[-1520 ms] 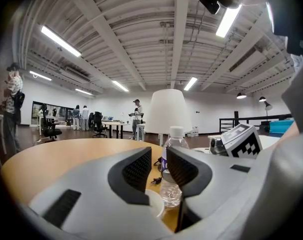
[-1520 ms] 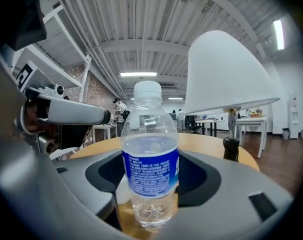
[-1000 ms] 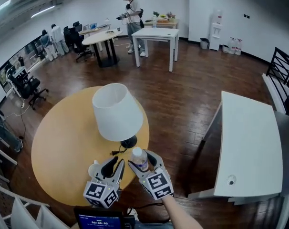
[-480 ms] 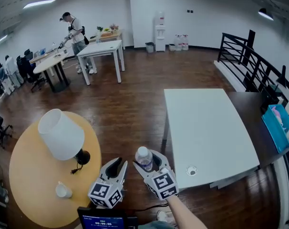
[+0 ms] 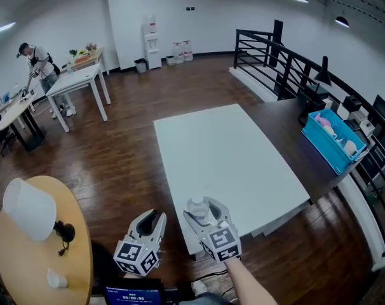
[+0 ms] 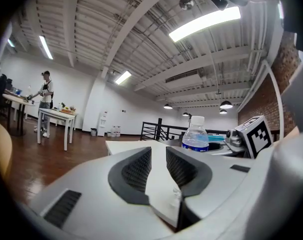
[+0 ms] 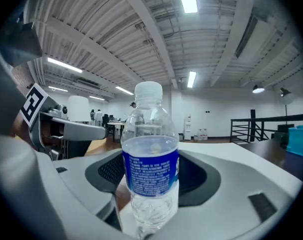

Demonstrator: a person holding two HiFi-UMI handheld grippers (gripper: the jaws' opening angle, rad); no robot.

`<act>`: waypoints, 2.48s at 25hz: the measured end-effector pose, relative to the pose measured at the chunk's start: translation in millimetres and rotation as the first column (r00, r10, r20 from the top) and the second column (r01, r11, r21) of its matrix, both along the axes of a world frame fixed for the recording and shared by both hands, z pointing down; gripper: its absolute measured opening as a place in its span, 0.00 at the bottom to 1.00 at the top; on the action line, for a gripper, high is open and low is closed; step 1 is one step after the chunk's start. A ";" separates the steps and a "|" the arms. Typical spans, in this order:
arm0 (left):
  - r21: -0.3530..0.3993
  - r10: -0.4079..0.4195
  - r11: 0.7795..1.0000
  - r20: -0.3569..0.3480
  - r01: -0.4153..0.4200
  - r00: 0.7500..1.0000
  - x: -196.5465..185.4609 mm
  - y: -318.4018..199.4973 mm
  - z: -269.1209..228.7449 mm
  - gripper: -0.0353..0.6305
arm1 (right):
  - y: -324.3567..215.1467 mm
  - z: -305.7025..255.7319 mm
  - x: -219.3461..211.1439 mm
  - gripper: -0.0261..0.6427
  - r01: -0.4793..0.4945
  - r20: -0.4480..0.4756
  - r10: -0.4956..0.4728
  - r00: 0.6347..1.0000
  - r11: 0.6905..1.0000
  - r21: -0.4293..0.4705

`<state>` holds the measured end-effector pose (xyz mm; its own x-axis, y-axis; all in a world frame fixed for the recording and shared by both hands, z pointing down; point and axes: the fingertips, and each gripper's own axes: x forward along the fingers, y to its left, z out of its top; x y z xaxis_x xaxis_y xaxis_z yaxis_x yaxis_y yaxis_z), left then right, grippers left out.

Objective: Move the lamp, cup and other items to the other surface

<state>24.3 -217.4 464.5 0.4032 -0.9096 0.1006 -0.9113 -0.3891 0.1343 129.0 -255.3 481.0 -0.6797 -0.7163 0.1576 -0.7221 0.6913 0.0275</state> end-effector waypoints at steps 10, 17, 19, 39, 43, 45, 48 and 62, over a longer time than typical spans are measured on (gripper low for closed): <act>-0.024 0.129 0.991 0.005 -0.129 0.992 90.6 -39.8 16.2 0.20 | -46.3 38.9 147.9 0.47 -0.258 0.001 0.258 0.966 0.965 -0.050; -0.040 0.139 0.990 0.015 -0.138 0.990 100.9 -50.6 21.5 0.20 | -56.3 37.9 160.0 0.53 -0.298 0.041 0.300 0.953 0.953 -0.056; -0.044 0.139 0.990 0.019 -0.138 0.990 100.5 -50.5 20.4 0.20 | -55.6 35.1 159.5 0.55 -0.299 0.059 0.303 0.951 0.952 -0.062; 0.010 0.148 0.989 0.052 -0.148 0.988 75.3 -14.3 -1.5 0.15 | 24.5 -51.2 85.1 0.28 -0.215 0.080 0.204 0.976 0.962 0.170; 0.031 0.110 0.993 0.062 -0.112 0.992 35.6 -5.1 -12.2 0.06 | 32.0 -58.1 22.4 0.20 -0.113 0.100 0.098 0.990 0.980 0.164; 0.045 0.055 0.997 0.067 -0.059 0.996 8.4 1.9 -16.5 0.06 | 37.3 -63.0 -15.4 0.17 -0.028 0.104 0.010 0.995 0.985 0.170; 0.062 -0.028 0.998 0.083 0.023 0.996 -28.8 14.3 -21.2 0.06 | 48.3 -64.9 -68.1 0.14 0.104 0.097 -0.120 0.988 0.982 0.155; 0.079 -0.334 0.941 0.076 0.328 0.939 -161.3 94.8 -34.8 0.06 | 120.8 -66.1 -221.1 0.08 0.438 0.084 -0.454 0.887 0.885 0.159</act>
